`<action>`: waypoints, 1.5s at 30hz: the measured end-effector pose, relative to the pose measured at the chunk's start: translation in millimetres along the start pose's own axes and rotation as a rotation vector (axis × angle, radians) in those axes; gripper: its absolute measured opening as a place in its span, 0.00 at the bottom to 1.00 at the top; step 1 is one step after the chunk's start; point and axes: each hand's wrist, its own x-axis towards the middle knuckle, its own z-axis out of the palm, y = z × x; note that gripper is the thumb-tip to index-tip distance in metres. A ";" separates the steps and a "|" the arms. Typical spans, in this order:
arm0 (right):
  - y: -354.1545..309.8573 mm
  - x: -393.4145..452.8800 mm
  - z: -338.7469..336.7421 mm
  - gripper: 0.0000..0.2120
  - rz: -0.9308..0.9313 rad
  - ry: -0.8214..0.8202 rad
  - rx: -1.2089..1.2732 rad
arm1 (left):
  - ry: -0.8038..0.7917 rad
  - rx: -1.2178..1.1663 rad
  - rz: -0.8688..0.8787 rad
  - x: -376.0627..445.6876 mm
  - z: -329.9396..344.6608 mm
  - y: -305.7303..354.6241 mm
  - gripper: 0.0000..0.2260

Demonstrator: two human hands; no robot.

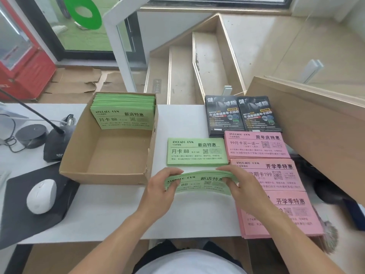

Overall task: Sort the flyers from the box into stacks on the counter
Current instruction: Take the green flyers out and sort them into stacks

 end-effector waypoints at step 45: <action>-19.4 124.0 19.7 0.30 -0.033 -0.232 -0.616 | 0.138 0.101 -0.455 113.7 43.1 -6.7 0.30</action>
